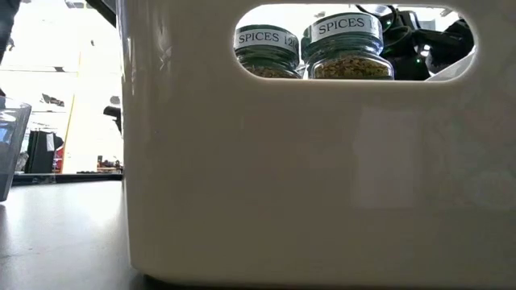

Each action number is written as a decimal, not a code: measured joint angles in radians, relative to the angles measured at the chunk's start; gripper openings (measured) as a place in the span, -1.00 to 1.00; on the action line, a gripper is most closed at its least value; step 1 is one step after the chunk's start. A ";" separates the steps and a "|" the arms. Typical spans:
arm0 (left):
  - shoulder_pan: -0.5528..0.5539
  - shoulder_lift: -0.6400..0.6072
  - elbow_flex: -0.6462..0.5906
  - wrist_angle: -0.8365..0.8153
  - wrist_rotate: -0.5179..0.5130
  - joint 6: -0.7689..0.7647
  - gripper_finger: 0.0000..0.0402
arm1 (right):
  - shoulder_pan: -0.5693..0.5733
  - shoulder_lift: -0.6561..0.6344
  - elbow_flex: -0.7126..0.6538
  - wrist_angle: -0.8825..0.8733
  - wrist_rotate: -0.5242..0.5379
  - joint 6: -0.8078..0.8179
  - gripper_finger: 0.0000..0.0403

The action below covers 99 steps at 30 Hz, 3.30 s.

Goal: Sort spices by type
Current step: Put the red seasoning can into the transparent bin

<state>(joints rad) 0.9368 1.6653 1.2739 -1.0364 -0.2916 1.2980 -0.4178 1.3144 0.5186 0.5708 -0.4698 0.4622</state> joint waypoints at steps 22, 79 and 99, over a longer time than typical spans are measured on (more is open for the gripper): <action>0.034 0.071 -0.002 0.007 -0.070 -0.018 0.14 | 0.004 0.000 0.000 -0.010 0.005 0.028 0.88; -0.738 0.676 0.993 -0.314 0.252 -1.180 0.14 | -0.056 -0.551 0.000 -0.820 -0.105 0.000 0.88; -0.759 0.676 0.993 -0.236 0.253 -1.265 0.22 | -0.056 -0.548 0.000 -0.828 -0.104 -0.018 0.88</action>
<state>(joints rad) 0.1780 2.3417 2.2669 -1.2728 -0.0391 0.0325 -0.4740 0.7662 0.5186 -0.2569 -0.5740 0.4440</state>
